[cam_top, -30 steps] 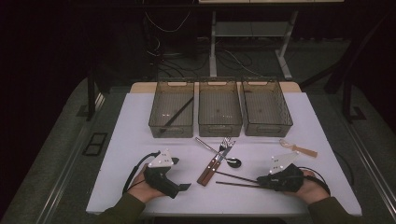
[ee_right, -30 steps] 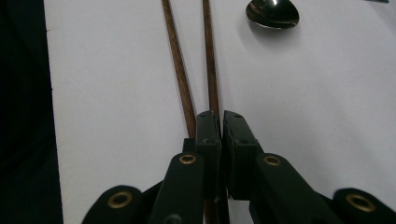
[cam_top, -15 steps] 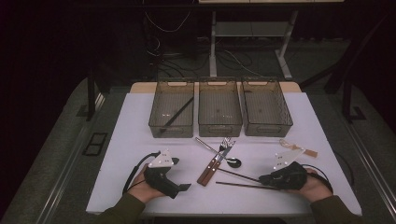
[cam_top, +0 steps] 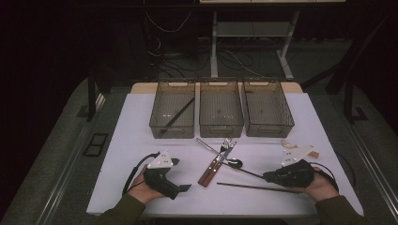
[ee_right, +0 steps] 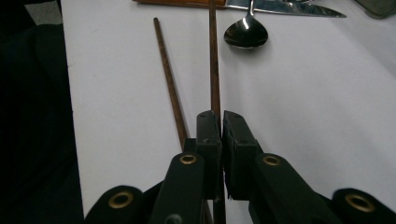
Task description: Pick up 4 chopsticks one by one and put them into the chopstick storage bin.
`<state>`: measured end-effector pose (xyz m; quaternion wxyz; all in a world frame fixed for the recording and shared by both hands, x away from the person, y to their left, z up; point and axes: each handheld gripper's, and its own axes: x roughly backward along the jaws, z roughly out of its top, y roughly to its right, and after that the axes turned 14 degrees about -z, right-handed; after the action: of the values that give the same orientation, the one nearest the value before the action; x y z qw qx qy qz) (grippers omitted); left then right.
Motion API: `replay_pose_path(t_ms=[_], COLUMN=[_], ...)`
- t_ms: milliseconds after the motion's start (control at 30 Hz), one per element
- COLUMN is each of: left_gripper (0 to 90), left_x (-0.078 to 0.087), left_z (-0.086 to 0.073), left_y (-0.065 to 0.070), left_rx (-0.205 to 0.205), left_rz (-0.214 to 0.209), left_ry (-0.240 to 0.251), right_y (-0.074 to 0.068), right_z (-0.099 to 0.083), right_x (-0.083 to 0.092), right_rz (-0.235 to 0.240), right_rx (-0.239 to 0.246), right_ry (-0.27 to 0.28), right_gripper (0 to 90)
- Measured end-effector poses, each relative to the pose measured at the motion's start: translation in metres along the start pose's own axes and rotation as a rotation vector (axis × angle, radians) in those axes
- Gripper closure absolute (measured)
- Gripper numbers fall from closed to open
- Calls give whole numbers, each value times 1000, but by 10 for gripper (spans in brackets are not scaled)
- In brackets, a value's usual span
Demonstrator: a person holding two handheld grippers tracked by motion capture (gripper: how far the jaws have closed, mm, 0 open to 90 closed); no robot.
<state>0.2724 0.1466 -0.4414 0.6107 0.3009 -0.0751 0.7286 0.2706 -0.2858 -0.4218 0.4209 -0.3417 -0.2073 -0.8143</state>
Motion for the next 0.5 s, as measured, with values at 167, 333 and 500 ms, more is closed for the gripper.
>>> replay_pose_path(t_ms=[167, 333, 500], left_gripper=[0, 0, 0], left_x=[5, 10, 9], left_z=[-4, -8, -7], left_y=[0, -1, -1], left_rx=[9, 9, 5], left_rz=[2, 10, 12], left_ry=[23, 30, 30], right_y=[3, 7, 10], right_z=[2, 5, 12], right_x=[0, 0, -2], right_rz=[-17, -26, -40], right_rx=[-31, -58, -82], right_ry=[12, 34, 51], right_gripper=[860, 860, 860])
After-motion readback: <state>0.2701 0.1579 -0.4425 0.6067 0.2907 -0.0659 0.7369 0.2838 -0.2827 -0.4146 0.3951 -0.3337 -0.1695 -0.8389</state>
